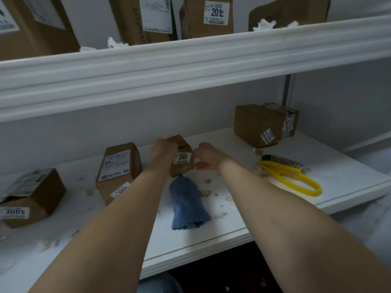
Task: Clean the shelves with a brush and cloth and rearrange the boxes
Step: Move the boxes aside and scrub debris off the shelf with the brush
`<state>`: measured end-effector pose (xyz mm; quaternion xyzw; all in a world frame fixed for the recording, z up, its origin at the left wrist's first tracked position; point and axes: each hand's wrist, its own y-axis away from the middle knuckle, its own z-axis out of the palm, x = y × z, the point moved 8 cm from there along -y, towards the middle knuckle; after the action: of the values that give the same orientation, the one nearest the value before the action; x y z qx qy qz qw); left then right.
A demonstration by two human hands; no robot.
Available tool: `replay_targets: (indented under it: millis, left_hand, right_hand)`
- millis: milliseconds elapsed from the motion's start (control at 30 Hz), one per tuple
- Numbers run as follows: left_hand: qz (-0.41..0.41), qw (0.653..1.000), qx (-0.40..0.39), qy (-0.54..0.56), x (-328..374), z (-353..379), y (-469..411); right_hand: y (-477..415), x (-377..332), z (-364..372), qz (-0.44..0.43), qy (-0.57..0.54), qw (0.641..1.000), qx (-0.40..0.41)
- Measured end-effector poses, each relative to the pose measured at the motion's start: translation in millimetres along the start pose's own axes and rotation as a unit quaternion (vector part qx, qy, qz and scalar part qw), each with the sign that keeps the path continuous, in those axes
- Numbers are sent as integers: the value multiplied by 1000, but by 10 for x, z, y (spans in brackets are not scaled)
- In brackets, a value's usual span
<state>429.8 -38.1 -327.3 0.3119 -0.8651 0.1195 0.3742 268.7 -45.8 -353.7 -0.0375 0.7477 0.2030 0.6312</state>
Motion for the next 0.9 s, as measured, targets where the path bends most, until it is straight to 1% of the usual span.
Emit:
replay_targets:
  millis: [100,200,267,367,433,467,533,600,700,800,900]
  left_hand:
    - [-12,998,-28,47,-109,75,-127]
    - [-36,996,-35,71,-192,102,-190]
    - [-29,991,-49,125,-195,163,-241]
    - [-52,978,-78,185,-138,246,-177]
    - [-16,971,-106,215,63,331,-118]
    - [-1,965,-115,235,168,362,-85]
    - [-4,960,-138,245,313,444,-19]
    - [-7,958,-137,250,428,516,1]
    - [40,964,-137,226,685,629,58]
    - [34,965,-123,228,870,744,154]
    - [25,955,-149,254,1014,918,280]
  right_hand:
    - [-135,-18,155,-1,19,1000,-5]
    - [-293,-45,216,-7,31,999,20]
    - [-410,-8,198,-1,30,998,50]
    - [-505,-13,205,-17,13,998,52]
    - [-540,-62,171,-41,16,997,59]
    - [-551,-106,107,-66,20,994,80]
    - [-561,-186,-72,-109,26,985,128]
    - [-530,-221,-275,-124,6,979,161]
    - [-506,-226,-563,-129,-5,971,200]
    - [-491,-212,-842,-135,-27,960,245]
    - [-487,-154,-1095,-131,-49,952,274]
